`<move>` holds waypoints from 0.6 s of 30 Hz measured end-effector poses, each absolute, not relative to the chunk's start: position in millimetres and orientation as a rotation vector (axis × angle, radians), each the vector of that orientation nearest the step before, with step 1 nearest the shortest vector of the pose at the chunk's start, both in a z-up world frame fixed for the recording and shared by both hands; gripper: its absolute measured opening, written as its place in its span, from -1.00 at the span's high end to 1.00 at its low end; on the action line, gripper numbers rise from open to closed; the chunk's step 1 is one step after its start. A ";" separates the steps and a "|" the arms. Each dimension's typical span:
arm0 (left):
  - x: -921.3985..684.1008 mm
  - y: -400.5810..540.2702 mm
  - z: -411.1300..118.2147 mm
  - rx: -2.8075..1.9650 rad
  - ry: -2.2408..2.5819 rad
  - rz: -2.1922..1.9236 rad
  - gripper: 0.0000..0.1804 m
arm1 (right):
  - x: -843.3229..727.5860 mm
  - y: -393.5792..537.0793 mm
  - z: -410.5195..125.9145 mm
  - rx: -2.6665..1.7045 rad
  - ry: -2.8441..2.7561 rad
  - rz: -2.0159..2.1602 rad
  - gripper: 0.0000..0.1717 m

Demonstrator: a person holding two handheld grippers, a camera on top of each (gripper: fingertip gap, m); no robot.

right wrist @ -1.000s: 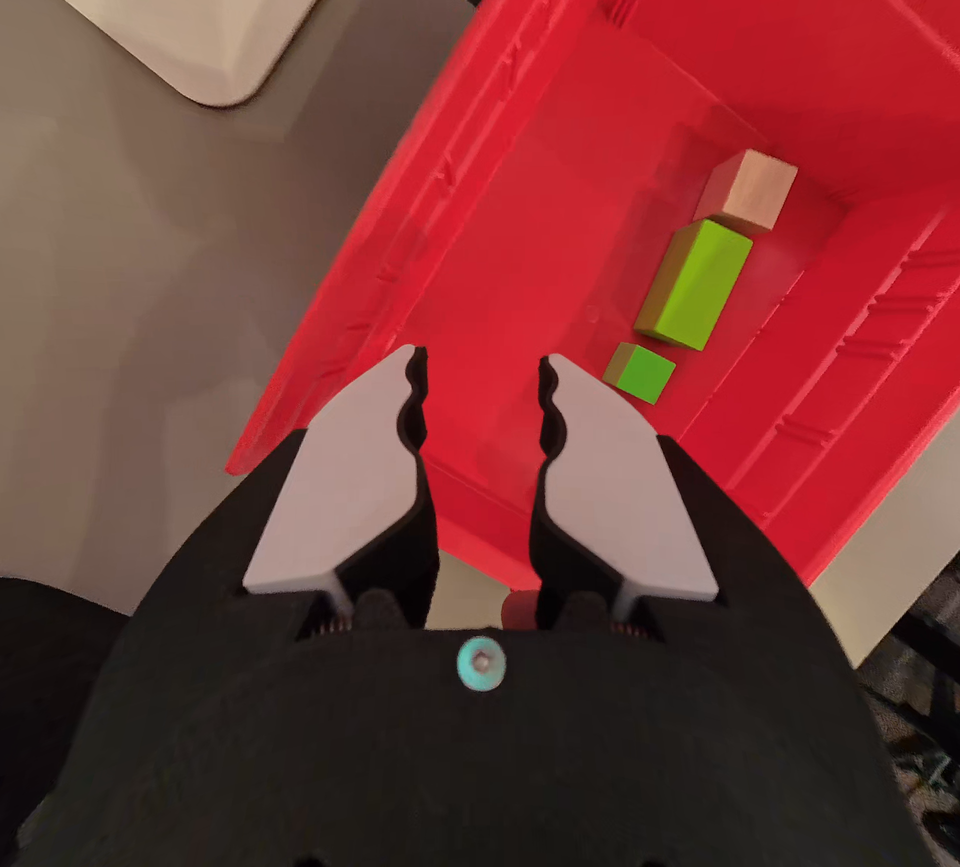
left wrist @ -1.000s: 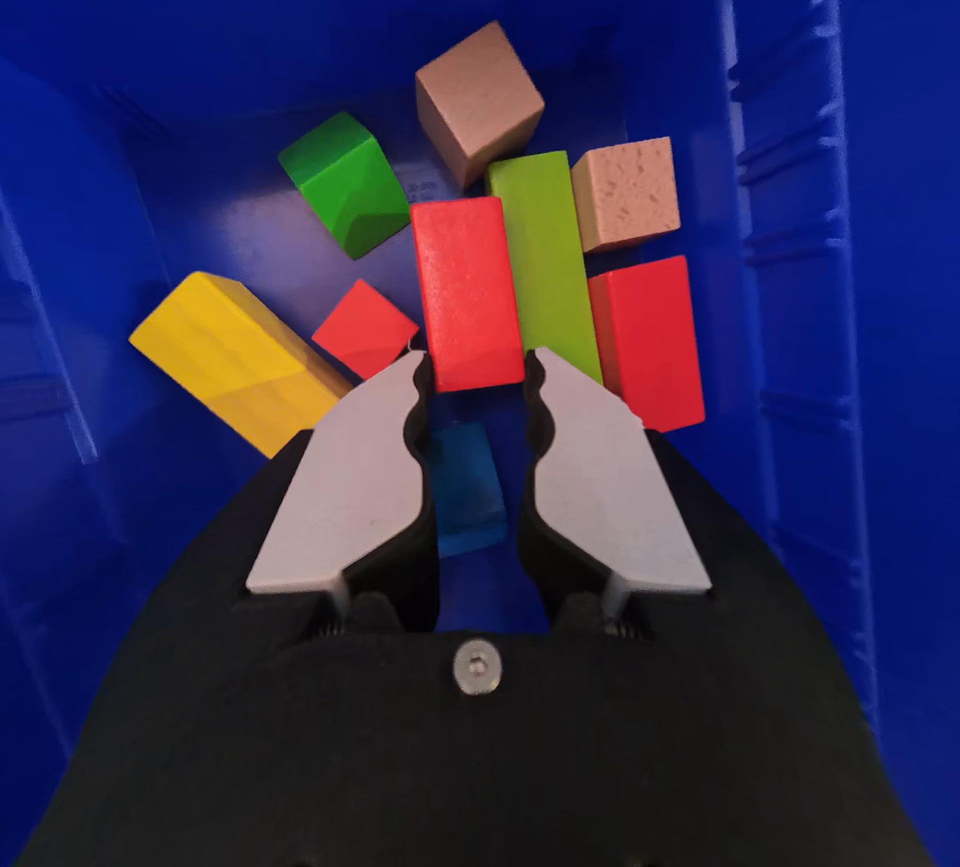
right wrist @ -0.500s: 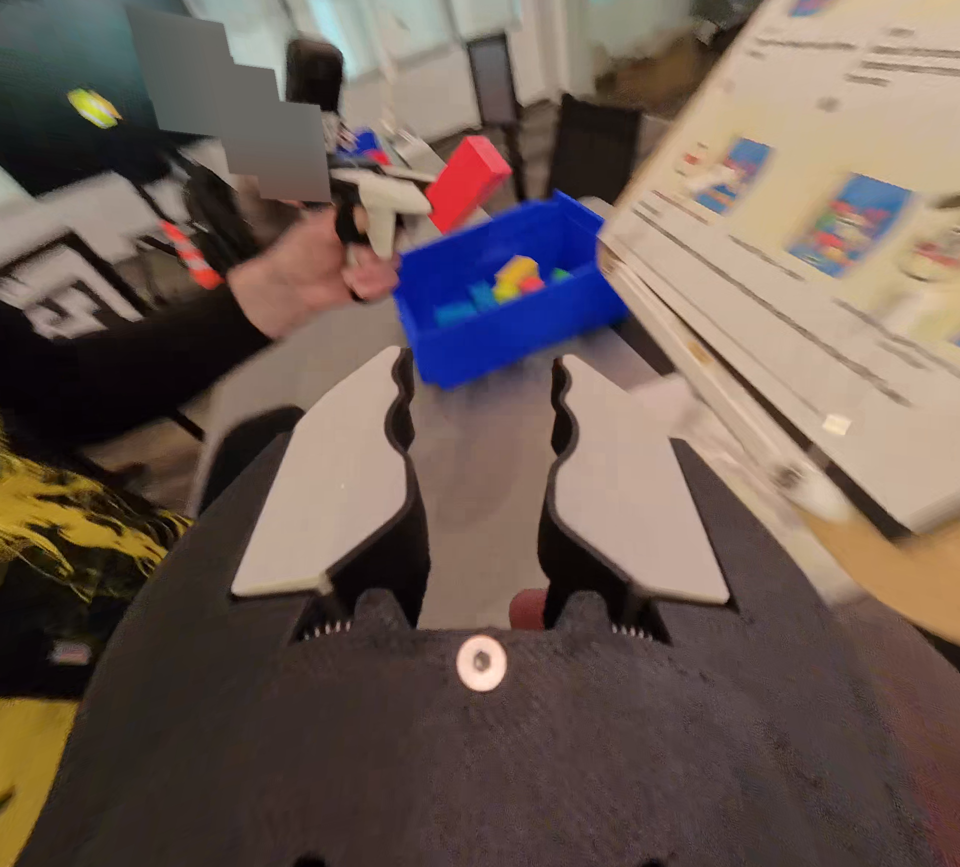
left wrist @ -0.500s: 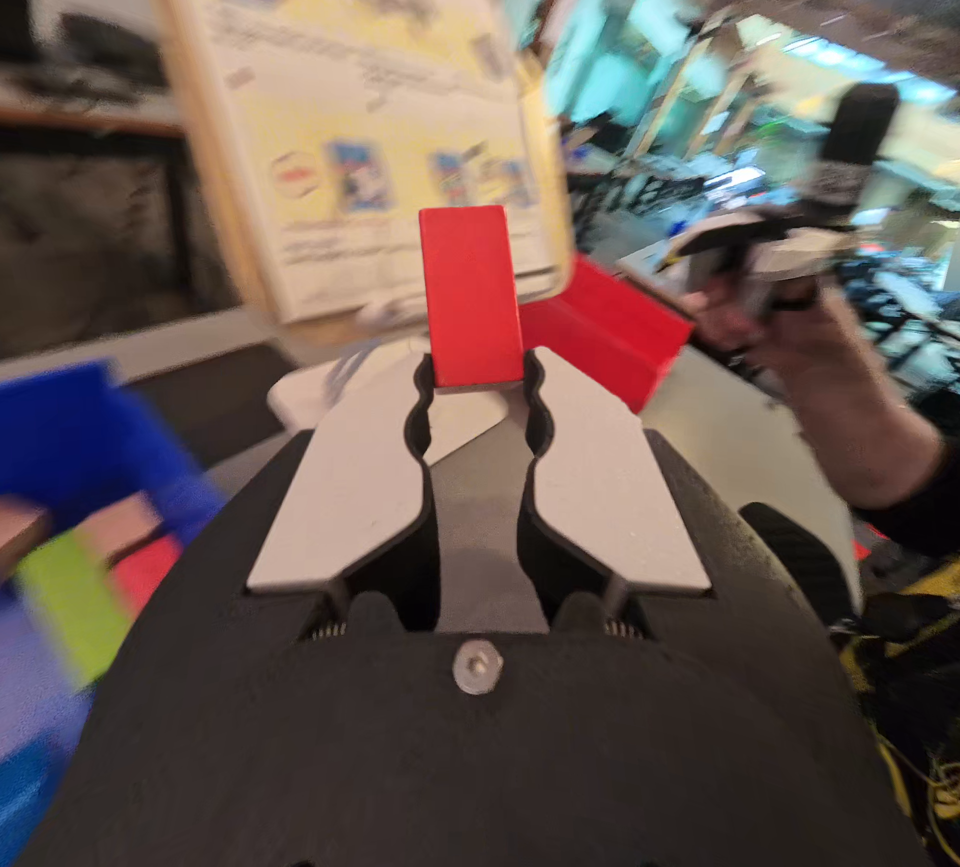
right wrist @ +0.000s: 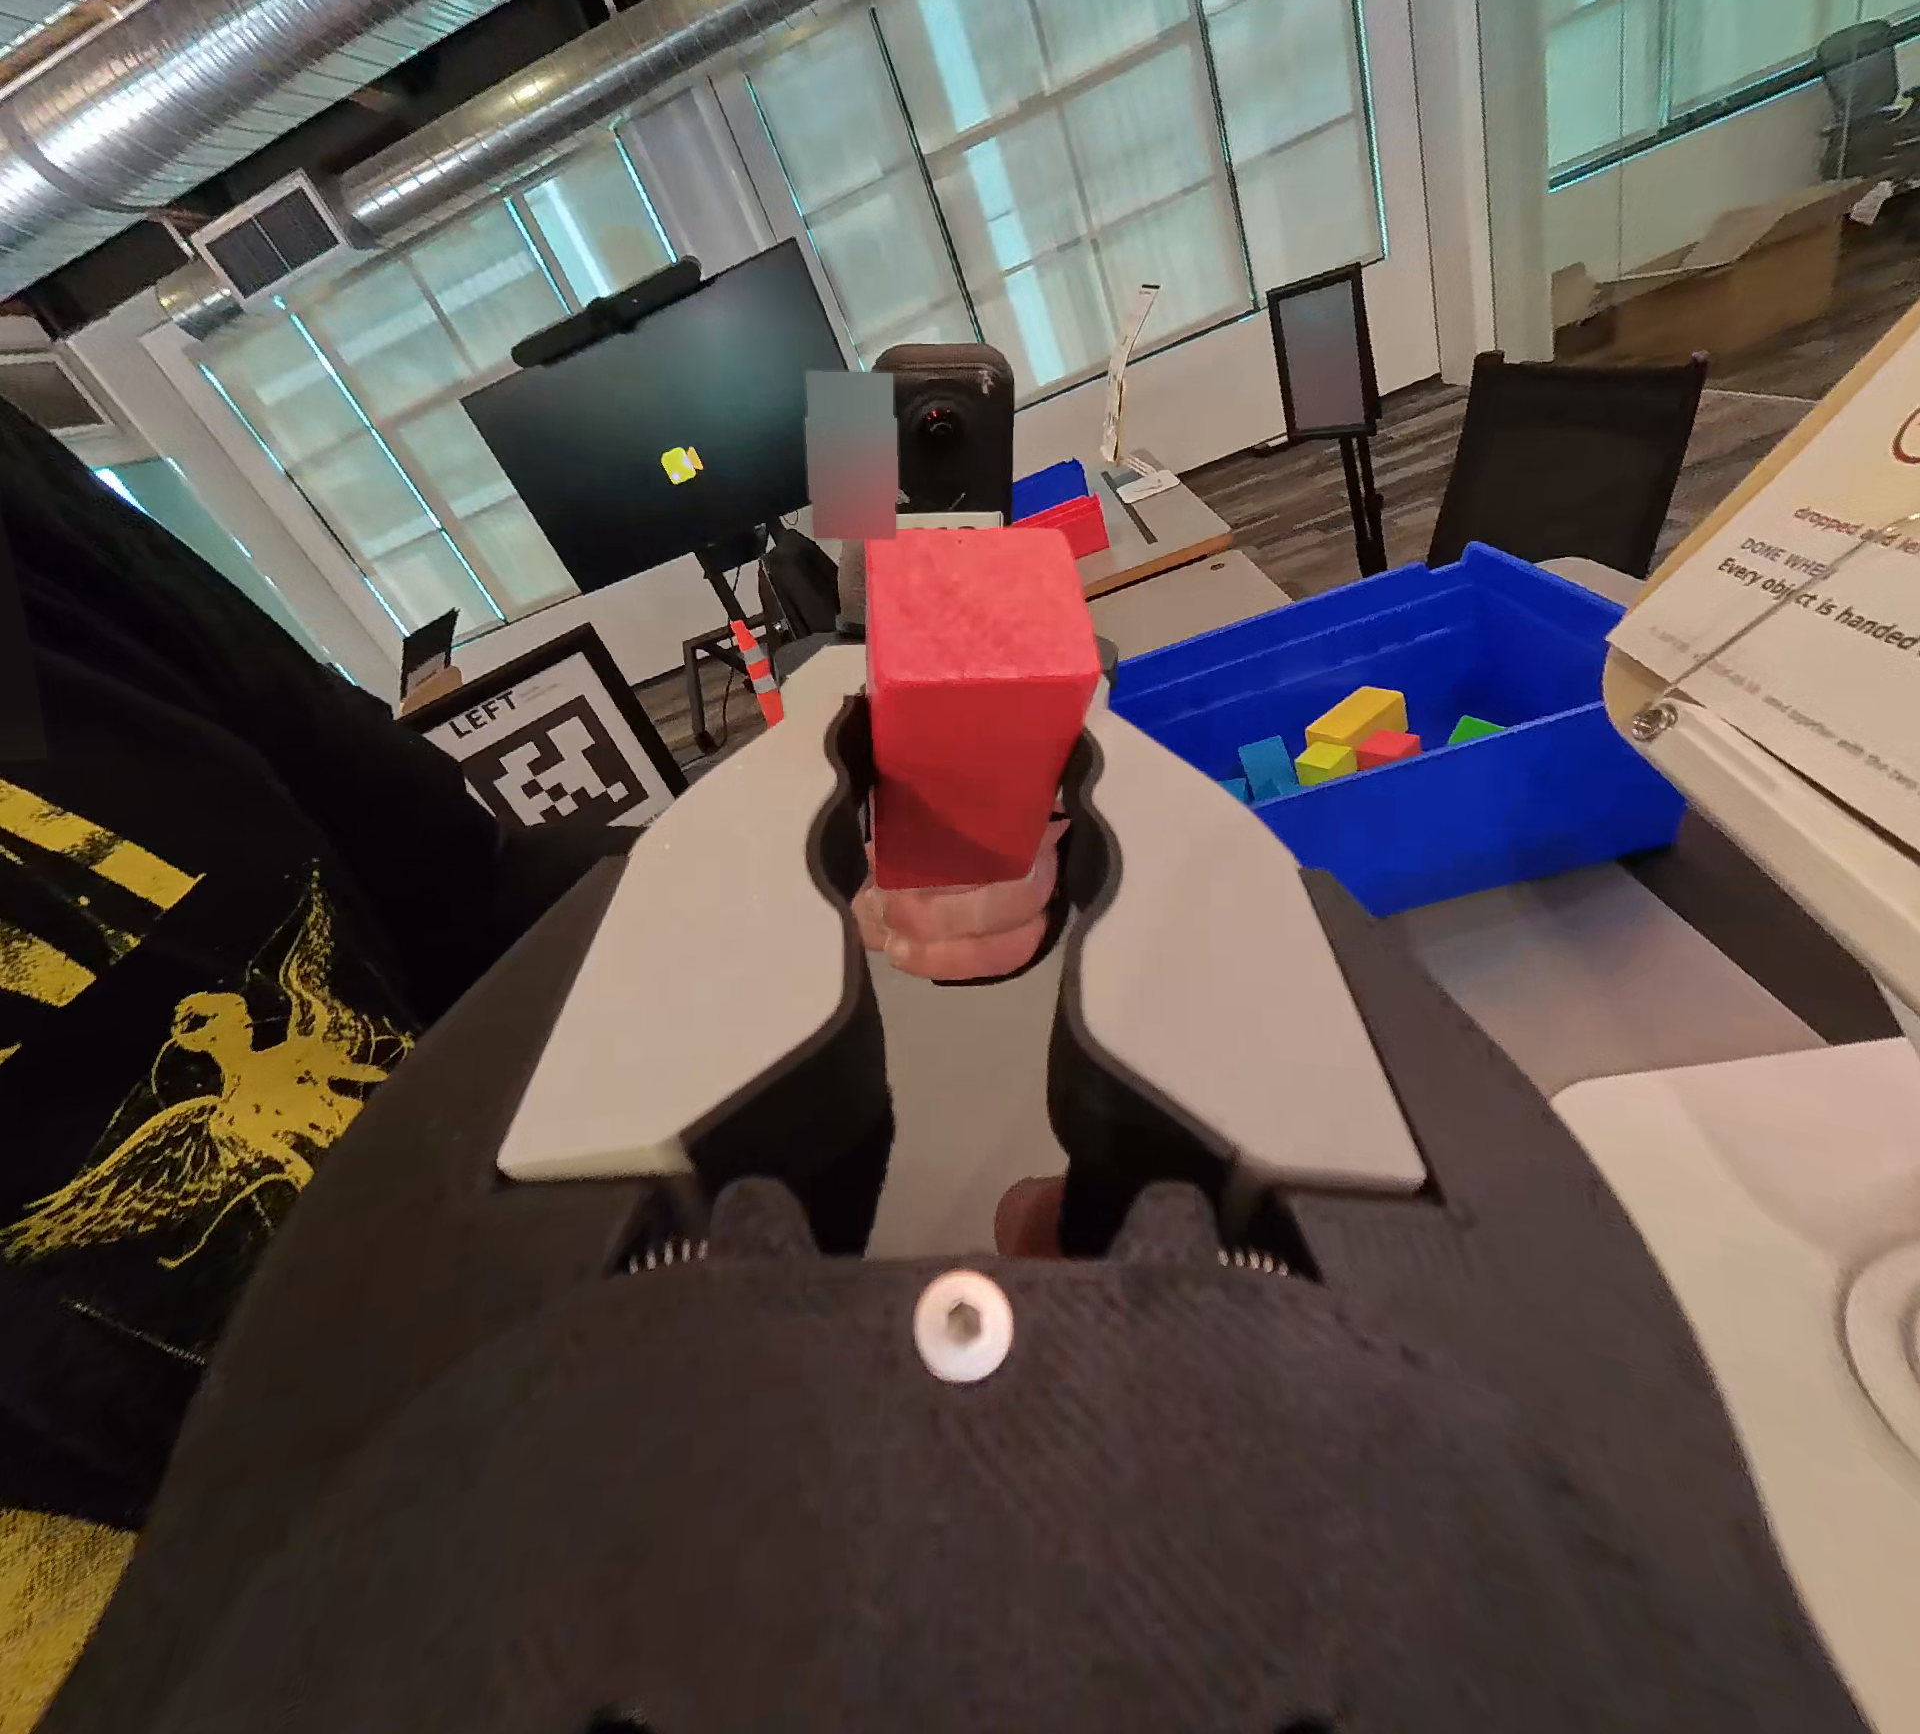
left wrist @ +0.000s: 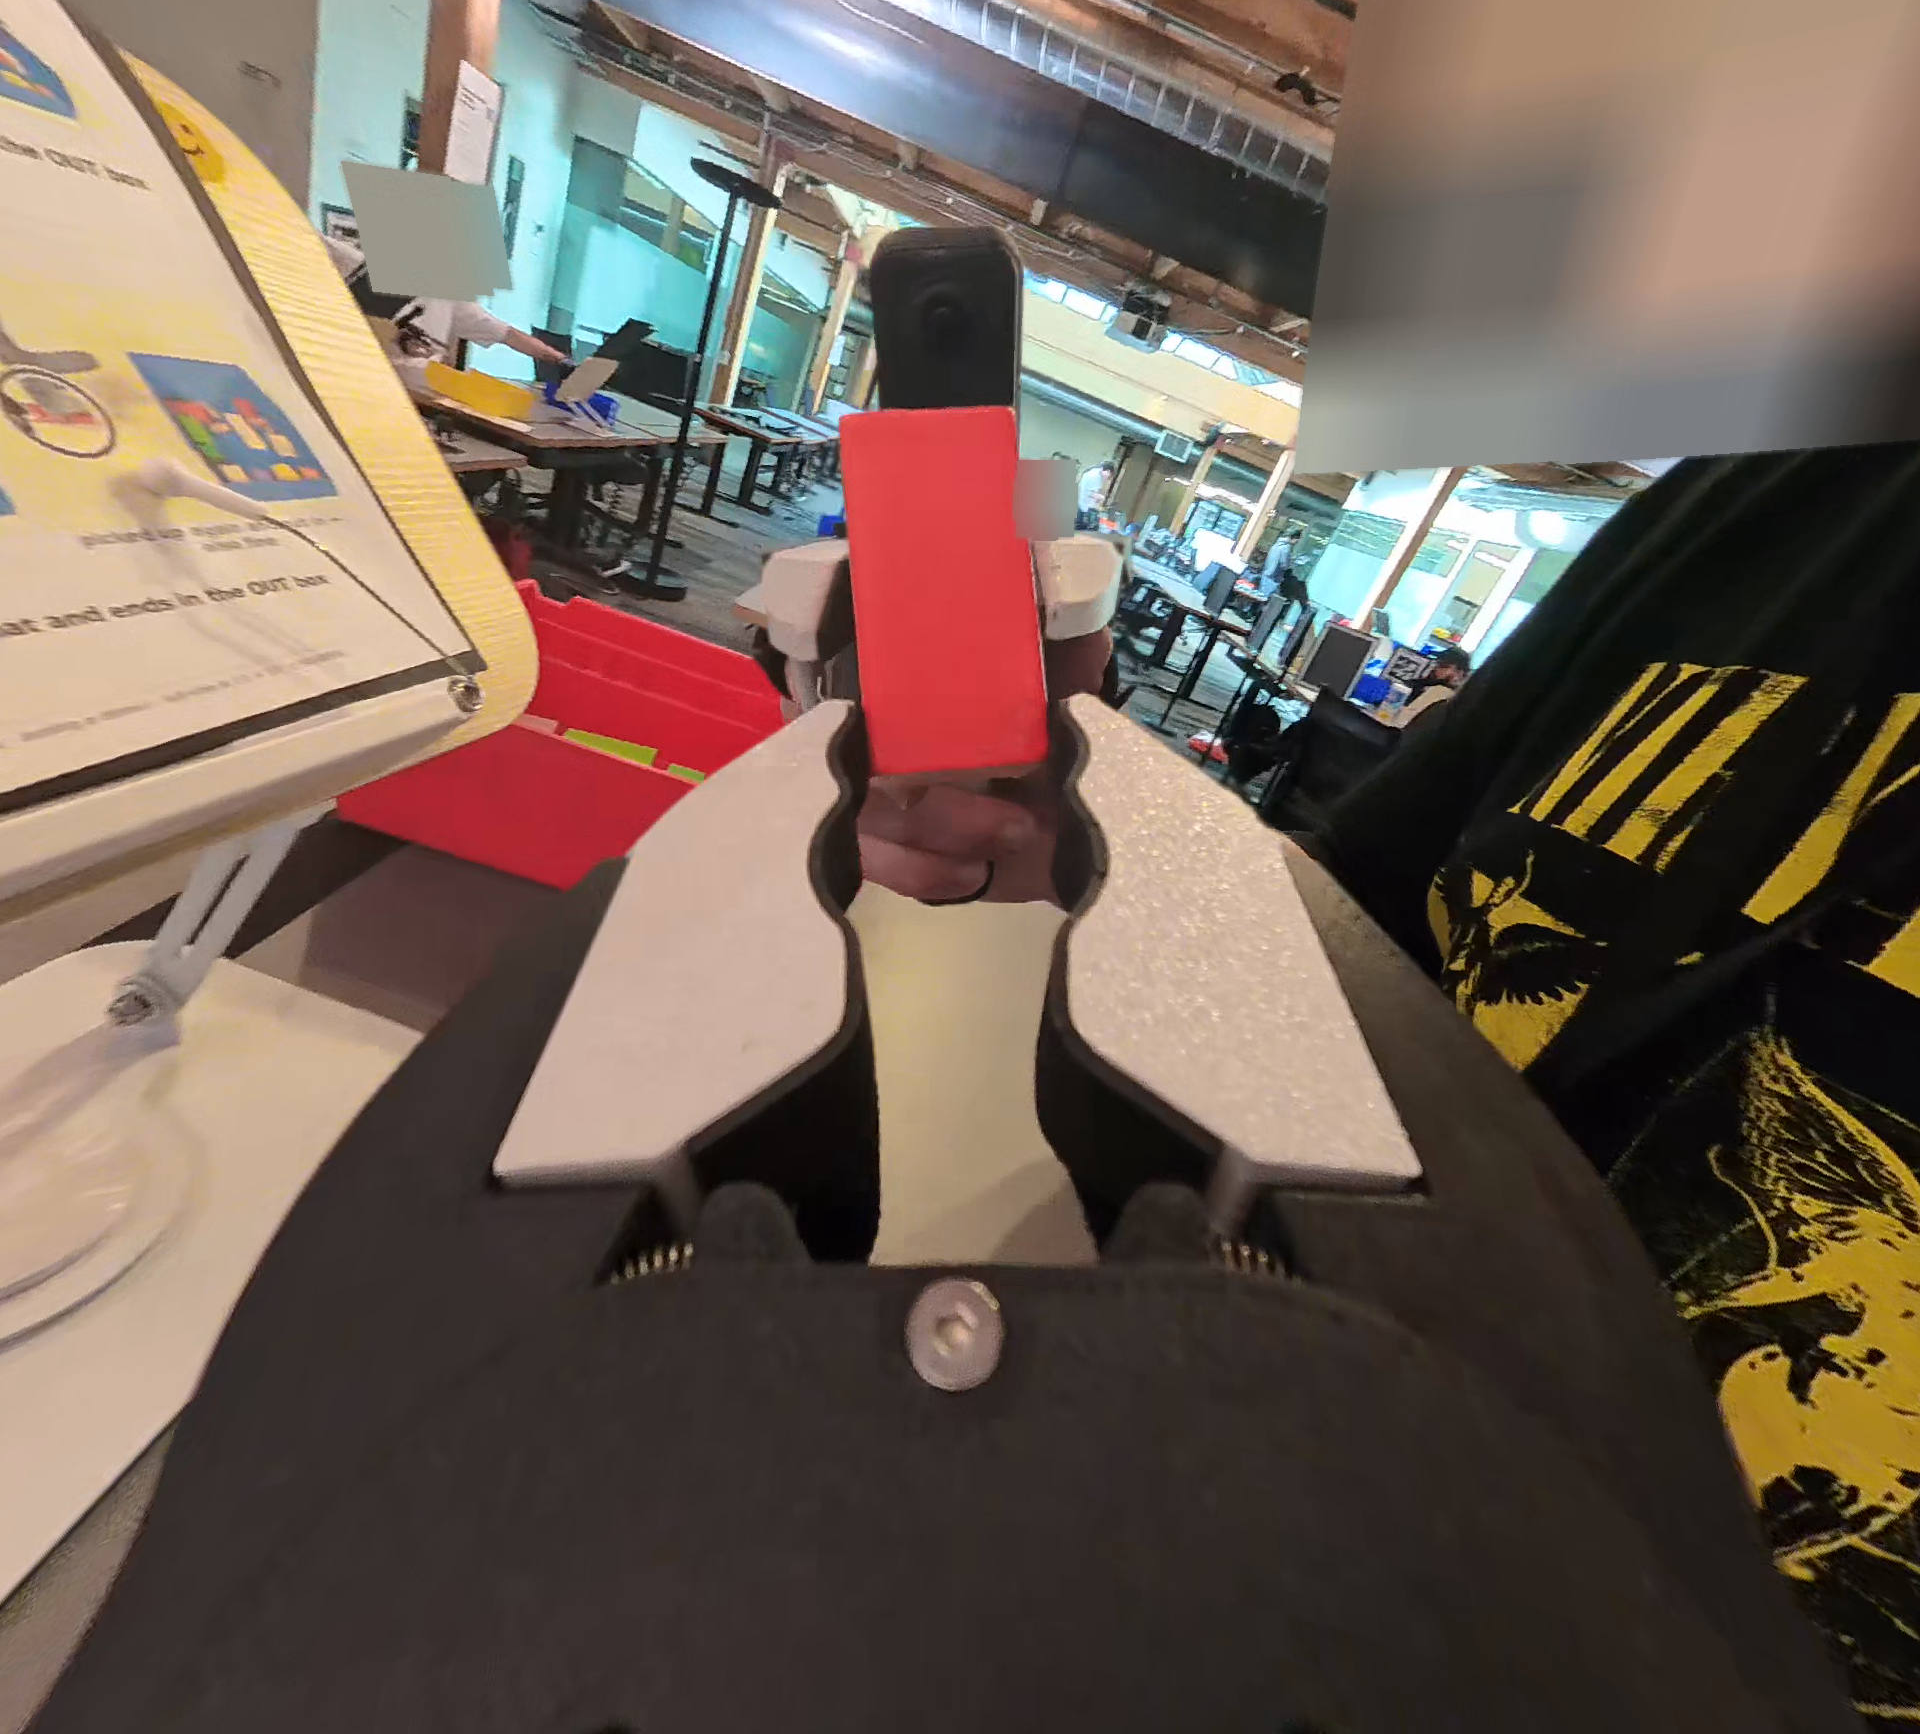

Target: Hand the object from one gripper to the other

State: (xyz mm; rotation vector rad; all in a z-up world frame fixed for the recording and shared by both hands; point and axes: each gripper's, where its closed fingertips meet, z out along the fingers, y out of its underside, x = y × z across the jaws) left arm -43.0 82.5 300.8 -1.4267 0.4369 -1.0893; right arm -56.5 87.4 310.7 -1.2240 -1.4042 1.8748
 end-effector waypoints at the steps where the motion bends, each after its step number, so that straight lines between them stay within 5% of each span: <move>1: -39.7 83.7 299.8 -1.424 0.441 -1.104 0.63 | -52.8 89.3 309.8 -1.238 -1.407 1.852 0.61; 5: -41.0 92.6 286.2 -1.535 0.464 -1.050 0.61 | -17.7 134.5 293.7 -1.465 -1.430 1.571 0.61; 10: -63.0 87.4 279.5 -1.599 0.462 -0.965 0.85 | 110.6 274.5 202.6 -2.135 -1.372 0.645 0.61; 18: -112.0 99.0 210.1 -1.969 0.401 -0.599 0.77 | 243.6 333.5 87.3 -2.693 -1.303 0.040 0.61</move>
